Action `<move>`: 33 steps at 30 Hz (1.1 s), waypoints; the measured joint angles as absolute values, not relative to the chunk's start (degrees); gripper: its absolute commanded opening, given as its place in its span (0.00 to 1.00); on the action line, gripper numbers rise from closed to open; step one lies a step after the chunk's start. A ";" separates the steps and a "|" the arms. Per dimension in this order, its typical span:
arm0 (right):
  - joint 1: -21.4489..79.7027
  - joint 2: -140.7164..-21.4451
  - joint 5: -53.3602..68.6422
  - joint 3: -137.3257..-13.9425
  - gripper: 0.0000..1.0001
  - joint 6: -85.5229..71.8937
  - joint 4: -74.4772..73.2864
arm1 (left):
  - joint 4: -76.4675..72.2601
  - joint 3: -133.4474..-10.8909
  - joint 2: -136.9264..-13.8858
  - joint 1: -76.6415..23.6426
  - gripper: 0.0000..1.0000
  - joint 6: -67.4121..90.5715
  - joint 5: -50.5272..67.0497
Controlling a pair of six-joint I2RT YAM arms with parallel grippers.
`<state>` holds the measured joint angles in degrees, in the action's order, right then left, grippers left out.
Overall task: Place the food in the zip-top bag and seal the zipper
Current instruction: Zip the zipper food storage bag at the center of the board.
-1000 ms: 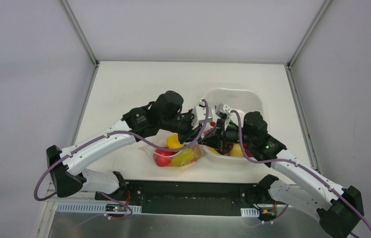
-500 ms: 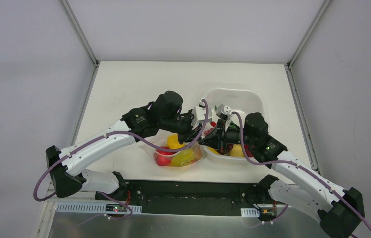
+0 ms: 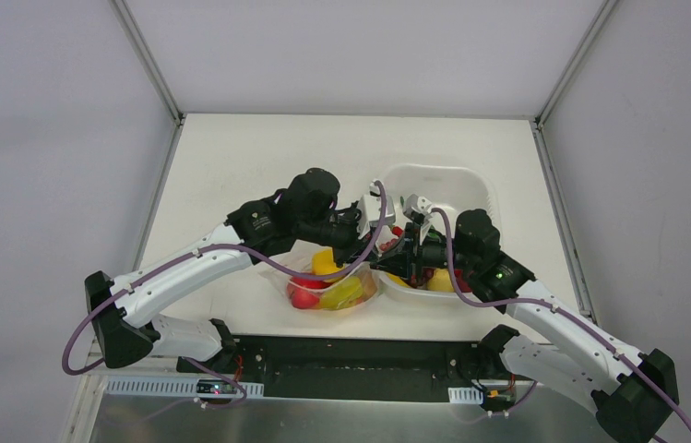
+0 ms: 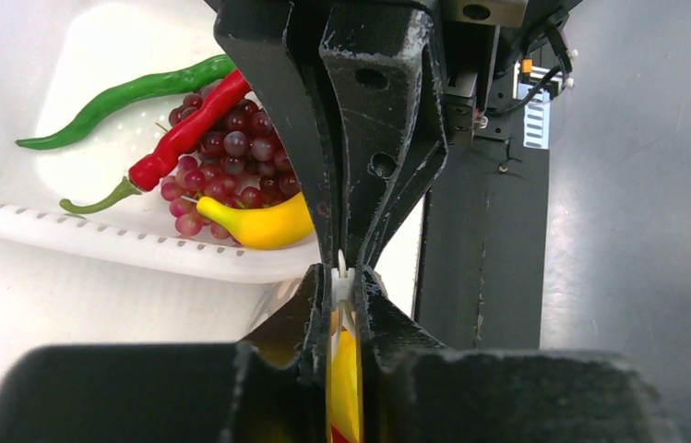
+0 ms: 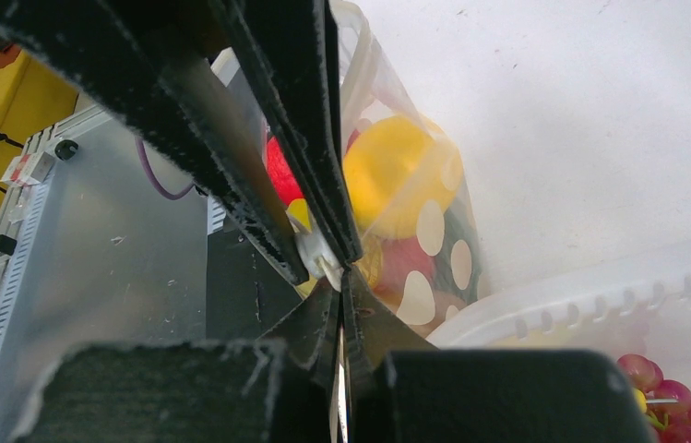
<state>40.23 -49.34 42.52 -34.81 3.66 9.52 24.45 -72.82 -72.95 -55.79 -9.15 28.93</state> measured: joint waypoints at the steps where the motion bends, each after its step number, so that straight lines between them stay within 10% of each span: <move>1: 40.23 -49.34 42.52 -34.79 0.00 3.68 9.45 | 24.45 -72.79 -72.95 -55.77 0.00 -9.17 28.99; 33: 40.56 -47.03 39.57 -31.90 0.00 1.85 14.41 | 33.78 -69.89 -64.84 -52.03 0.00 -12.95 27.55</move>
